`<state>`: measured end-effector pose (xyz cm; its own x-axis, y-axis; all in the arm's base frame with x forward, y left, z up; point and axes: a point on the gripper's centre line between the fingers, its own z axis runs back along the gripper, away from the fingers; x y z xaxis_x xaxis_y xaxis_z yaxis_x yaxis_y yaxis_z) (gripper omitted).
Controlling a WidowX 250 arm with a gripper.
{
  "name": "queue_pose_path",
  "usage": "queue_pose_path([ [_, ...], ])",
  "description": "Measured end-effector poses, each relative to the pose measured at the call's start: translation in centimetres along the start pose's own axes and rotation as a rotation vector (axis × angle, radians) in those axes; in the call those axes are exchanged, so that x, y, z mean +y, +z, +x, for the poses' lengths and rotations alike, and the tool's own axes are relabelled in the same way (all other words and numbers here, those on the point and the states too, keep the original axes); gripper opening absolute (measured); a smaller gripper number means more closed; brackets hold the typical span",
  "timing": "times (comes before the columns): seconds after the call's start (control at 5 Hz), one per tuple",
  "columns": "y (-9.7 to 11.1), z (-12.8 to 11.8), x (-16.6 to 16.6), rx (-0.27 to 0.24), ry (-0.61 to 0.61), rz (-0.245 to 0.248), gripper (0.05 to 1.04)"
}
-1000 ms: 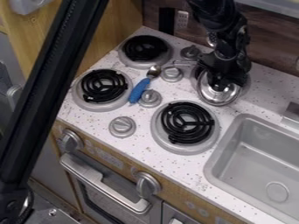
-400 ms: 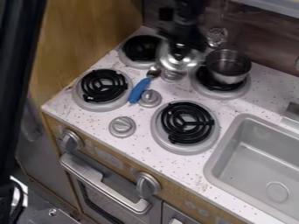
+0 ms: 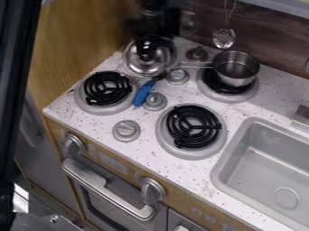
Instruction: Moved the silver lid to the left bottom burner
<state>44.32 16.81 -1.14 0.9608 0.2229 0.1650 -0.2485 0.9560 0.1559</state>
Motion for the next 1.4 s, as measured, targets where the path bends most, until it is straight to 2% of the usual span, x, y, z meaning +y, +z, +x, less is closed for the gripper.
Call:
queue_pose_path([
  [0.2, -0.9, -0.7, 4.8, 0.079, 0.028, -0.042, 0.267],
  [0.4, -1.6, -1.1, 6.5, 0.166, -0.012, -0.101, 0.267],
  [0.6, -2.2, -1.9, 6.6, 0.188, -0.078, -0.136, 0.267],
  [0.8, -4.2, -5.6, 5.7, 0.292, -0.124, -0.146, 0.267],
  [1.0, -2.6, -6.0, 5.3, 0.242, -0.134, -0.132, 0.267],
  [1.2, -2.9, -6.3, 5.5, 0.237, -0.107, -0.101, 0.291],
  [1.4, -3.4, -7.2, 4.6, 0.207, -0.096, -0.119, 0.605],
])
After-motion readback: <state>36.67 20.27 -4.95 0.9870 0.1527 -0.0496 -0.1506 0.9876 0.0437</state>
